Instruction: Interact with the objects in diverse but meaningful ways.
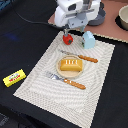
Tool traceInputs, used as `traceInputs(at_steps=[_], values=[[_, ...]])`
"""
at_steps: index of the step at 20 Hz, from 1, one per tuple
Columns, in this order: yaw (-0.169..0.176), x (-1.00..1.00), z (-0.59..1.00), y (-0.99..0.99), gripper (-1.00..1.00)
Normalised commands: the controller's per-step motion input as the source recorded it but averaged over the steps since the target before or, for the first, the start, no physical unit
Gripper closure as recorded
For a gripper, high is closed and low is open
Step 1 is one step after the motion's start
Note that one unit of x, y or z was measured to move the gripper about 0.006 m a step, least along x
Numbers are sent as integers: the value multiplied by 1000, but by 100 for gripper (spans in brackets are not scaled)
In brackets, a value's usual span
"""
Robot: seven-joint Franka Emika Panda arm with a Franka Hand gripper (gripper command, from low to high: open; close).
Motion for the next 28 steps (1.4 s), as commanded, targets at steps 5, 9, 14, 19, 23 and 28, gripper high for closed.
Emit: traceInputs(at_steps=[5,9,14,19,23,28], values=[[-36,-433,-242,134,-100],[-21,-205,-161,202,-100],[-3,-79,-246,113,-100],[-4,-126,-362,32,-100],[-5,-181,-363,4,100],[0,-180,-106,7,100]])
